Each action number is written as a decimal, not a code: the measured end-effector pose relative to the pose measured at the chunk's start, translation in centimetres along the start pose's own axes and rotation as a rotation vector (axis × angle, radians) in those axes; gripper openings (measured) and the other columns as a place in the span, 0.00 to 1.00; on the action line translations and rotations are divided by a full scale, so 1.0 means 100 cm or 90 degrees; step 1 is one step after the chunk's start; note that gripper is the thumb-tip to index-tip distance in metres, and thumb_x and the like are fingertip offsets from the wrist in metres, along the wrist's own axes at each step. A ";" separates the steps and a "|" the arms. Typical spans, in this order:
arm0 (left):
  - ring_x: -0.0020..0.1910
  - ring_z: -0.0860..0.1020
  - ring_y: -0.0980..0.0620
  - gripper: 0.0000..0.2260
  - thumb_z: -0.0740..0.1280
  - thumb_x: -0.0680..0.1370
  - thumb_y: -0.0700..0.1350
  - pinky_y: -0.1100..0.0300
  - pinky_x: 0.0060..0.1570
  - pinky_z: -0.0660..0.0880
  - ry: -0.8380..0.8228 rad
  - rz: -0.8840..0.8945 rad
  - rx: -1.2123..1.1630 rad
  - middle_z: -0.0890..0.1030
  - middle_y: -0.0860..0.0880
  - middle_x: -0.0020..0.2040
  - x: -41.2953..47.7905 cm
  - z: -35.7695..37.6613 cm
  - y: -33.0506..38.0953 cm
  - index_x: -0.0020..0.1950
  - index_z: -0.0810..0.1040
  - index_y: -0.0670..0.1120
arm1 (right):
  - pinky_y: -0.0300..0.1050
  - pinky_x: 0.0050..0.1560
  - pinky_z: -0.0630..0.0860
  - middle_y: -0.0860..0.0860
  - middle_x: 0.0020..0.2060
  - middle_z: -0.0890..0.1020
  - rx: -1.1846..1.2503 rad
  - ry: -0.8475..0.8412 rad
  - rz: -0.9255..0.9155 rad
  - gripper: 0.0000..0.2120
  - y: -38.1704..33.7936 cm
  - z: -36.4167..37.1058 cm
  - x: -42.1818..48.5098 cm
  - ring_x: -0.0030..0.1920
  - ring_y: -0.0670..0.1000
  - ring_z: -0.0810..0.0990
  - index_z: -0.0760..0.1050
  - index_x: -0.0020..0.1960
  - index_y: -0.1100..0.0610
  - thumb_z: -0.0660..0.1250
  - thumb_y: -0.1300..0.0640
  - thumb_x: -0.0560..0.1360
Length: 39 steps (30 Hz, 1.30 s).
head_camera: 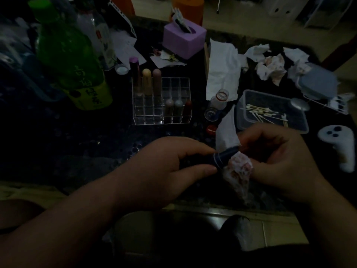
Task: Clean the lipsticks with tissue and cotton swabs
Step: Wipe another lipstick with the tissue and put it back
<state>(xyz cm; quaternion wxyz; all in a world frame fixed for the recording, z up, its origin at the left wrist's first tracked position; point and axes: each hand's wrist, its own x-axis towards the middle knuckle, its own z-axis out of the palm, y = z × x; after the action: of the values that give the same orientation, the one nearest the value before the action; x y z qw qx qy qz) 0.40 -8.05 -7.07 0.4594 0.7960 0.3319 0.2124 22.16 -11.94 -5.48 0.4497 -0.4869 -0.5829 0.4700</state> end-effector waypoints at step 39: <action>0.43 0.85 0.52 0.06 0.71 0.78 0.45 0.55 0.46 0.81 -0.051 -0.198 -0.282 0.87 0.50 0.46 0.006 0.017 -0.004 0.53 0.85 0.47 | 0.38 0.31 0.75 0.53 0.29 0.80 0.055 0.061 0.113 0.13 0.013 0.022 0.002 0.30 0.47 0.78 0.79 0.34 0.58 0.78 0.50 0.67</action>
<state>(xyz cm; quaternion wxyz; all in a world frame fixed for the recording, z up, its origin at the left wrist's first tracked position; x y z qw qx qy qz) 1.73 -8.45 -8.25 0.6619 0.6234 0.3777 0.1751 20.13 -11.83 -7.12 0.4542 -0.5386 -0.4948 0.5087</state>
